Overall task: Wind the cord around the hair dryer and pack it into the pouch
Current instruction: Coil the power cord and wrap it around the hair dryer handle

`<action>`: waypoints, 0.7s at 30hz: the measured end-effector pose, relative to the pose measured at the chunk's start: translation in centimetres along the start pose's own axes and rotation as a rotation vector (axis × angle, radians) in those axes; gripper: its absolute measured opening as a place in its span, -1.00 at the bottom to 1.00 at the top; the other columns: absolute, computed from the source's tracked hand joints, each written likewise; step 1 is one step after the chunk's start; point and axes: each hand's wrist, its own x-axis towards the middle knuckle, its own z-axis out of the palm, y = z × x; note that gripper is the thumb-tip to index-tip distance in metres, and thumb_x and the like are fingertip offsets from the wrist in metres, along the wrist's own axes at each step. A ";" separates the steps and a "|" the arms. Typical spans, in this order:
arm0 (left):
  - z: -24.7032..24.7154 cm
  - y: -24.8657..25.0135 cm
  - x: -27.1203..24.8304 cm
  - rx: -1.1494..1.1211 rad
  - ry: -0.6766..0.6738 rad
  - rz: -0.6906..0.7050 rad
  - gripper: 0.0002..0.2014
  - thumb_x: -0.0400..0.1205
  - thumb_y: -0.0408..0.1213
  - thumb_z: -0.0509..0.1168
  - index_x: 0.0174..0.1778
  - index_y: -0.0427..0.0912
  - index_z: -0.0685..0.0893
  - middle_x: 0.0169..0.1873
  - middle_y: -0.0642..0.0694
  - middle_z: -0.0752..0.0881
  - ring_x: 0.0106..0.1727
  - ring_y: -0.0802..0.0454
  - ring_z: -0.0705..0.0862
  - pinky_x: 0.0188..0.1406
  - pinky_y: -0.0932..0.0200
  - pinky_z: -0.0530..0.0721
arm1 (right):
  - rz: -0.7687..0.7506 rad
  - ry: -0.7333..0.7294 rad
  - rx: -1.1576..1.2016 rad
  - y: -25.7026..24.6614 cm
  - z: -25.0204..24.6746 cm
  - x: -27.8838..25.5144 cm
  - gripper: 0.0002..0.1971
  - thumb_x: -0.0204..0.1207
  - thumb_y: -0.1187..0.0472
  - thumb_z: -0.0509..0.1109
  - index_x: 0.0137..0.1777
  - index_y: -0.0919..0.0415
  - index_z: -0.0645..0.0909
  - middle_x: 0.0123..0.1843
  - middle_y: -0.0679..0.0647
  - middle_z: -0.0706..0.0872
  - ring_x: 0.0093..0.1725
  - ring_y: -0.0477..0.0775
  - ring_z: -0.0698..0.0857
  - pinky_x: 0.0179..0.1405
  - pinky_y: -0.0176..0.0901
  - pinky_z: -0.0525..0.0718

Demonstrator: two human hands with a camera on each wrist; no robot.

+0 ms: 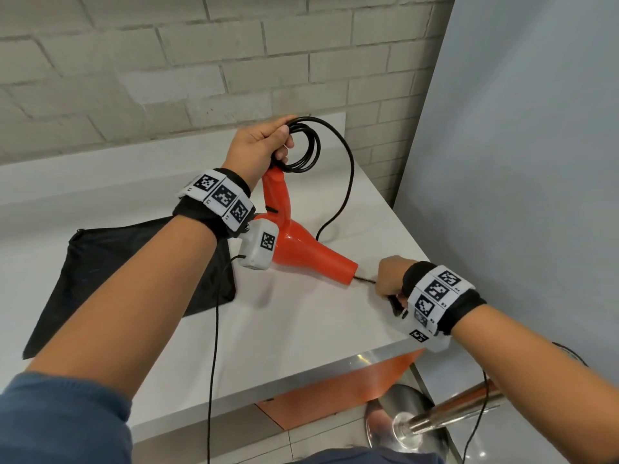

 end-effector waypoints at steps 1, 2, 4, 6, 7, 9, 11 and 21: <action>0.1 -0.1 0.0 -0.002 -0.009 -0.001 -0.68 0.66 -0.46 0.09 0.32 -0.33 0.52 -0.49 0.07 0.58 -0.56 0.25 0.42 -0.40 0.37 0.54 | -0.003 0.032 -0.001 0.7 -0.5 0.1 -0.72 0.57 0.31 0.14 -0.40 0.28 0.37 -0.24 0.15 0.61 -0.18 0.19 0.66 -0.42 -0.27 0.59; 0.2 -0.1 0.0 -0.003 -0.021 -0.002 -0.69 0.66 -0.46 0.10 0.32 -0.32 0.52 -0.51 0.09 0.59 -0.56 0.25 0.42 -0.41 0.37 0.54 | -0.007 0.066 0.003 1.5 -1.1 0.3 -0.73 0.59 0.31 0.11 -0.36 0.29 0.39 -0.12 0.20 0.66 -0.05 0.24 0.68 -0.29 -0.24 0.65; 0.5 -0.3 0.1 0.002 -0.042 -0.001 -0.68 0.66 -0.45 0.10 0.32 -0.29 0.52 -0.54 0.13 0.61 -0.56 0.24 0.42 -0.41 0.37 0.54 | 0.017 0.151 0.197 2.9 -2.1 1.3 -0.80 0.57 0.33 0.11 -0.26 0.34 0.45 -0.15 0.24 0.67 -0.18 0.24 0.70 -0.38 -0.21 0.65; 0.6 -0.3 0.2 0.008 -0.040 0.006 -0.68 0.65 -0.45 0.10 0.32 -0.30 0.52 -0.55 0.13 0.61 -0.56 0.23 0.42 -0.42 0.37 0.54 | 0.021 0.257 0.532 4.0 -3.0 2.3 -0.84 0.54 0.37 0.14 -0.20 0.38 0.51 -0.30 0.23 0.64 -0.41 0.18 0.65 -0.48 -0.20 0.68; 0.6 -0.4 0.3 0.005 -0.032 0.008 -0.68 0.65 -0.45 0.11 0.32 -0.32 0.52 -0.55 0.12 0.61 -0.56 0.23 0.41 -0.42 0.37 0.54 | -0.008 0.347 0.733 4.2 -3.5 2.5 -0.83 0.54 0.40 0.17 -0.25 0.37 0.52 -0.28 0.26 0.62 -0.45 0.16 0.64 -0.47 -0.18 0.72; 0.7 -0.4 0.3 -0.003 -0.014 0.005 -0.68 0.65 -0.46 0.11 0.33 -0.36 0.52 -0.55 0.12 0.61 -0.57 0.23 0.41 -0.43 0.37 0.53 | -0.153 0.498 1.152 4.0 -4.4 2.1 -0.78 0.54 0.42 0.23 -0.35 0.28 0.51 -0.22 0.31 0.59 -0.50 0.08 0.62 -0.49 -0.23 0.75; 0.9 -0.4 0.4 -0.006 -0.001 0.002 -0.67 0.65 -0.46 0.11 0.33 -0.39 0.50 -0.57 0.12 0.61 -0.59 0.24 0.41 -0.45 0.38 0.54 | -0.397 0.559 1.456 2.7 -5.5 1.0 -0.79 0.56 0.42 0.25 -0.31 0.26 0.50 -0.23 0.28 0.56 -0.51 -0.02 0.64 -0.42 -0.25 0.78; 1.0 -0.8 1.2 -0.012 -0.025 0.001 -0.67 0.66 -0.46 0.09 0.34 -0.42 0.48 -0.50 0.10 0.70 -0.59 0.26 0.43 -0.43 0.40 0.53 | -0.905 0.816 1.650 -4.2 -10.0 0.7 -0.76 0.47 0.57 0.29 -0.20 0.21 0.47 -0.27 0.13 0.61 -0.40 -0.21 0.72 -0.35 -0.36 0.72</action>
